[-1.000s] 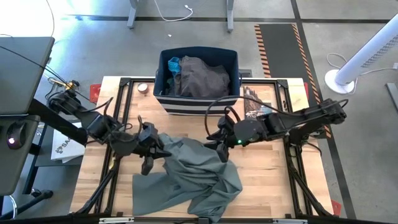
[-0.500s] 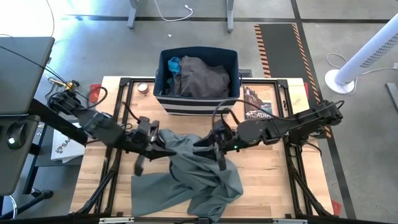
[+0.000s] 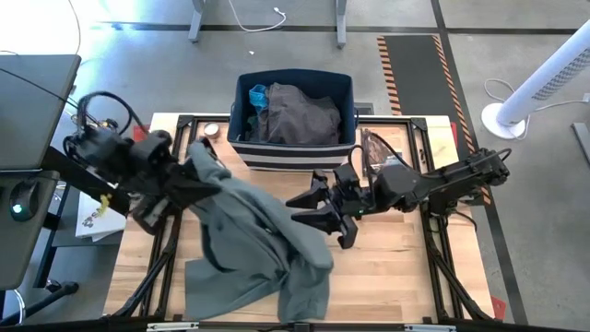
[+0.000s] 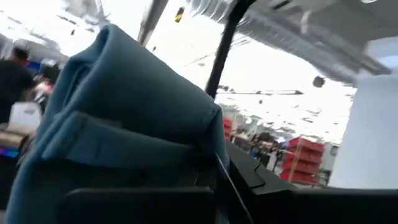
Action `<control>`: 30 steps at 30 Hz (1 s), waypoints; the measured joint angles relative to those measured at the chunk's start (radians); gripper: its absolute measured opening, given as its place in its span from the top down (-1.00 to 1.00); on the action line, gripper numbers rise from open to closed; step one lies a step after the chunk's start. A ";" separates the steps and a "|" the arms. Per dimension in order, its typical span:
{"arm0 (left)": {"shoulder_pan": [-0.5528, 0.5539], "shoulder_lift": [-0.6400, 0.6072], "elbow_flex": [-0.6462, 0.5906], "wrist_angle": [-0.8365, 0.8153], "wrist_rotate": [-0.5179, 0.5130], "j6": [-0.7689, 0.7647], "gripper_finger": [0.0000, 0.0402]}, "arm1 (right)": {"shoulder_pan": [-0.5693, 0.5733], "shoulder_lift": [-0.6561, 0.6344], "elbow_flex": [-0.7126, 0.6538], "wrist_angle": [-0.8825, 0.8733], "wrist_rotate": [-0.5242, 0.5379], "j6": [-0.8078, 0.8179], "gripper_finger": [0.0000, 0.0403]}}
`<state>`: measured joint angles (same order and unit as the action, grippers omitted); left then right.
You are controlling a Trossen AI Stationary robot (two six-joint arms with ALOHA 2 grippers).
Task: Sort clothes
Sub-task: Fold the blue pants
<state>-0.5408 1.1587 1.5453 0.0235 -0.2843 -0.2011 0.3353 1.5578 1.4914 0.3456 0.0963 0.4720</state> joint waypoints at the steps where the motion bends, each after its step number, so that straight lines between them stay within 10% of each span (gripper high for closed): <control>1: 0.002 0.000 0.010 0.003 0.010 0.012 1.00 | -0.002 0.000 0.000 0.001 0.001 -0.001 0.16; 10: 0.004 0.004 0.047 -0.002 -0.348 0.022 1.00 | 0.043 0.000 0.000 0.002 0.026 -0.035 0.16; 18: 0.009 0.049 0.047 -0.036 -0.646 -0.089 1.00 | 0.092 0.000 0.000 0.047 0.394 -0.249 0.16; 30: 0.121 0.133 0.047 -0.154 -0.299 -0.286 1.00 | 0.050 0.000 0.000 0.012 0.453 -0.295 0.16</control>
<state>-0.4196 1.2919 1.5921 -0.1303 -0.5838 -0.4871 0.3852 1.5581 1.4910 0.3572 0.5490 0.1769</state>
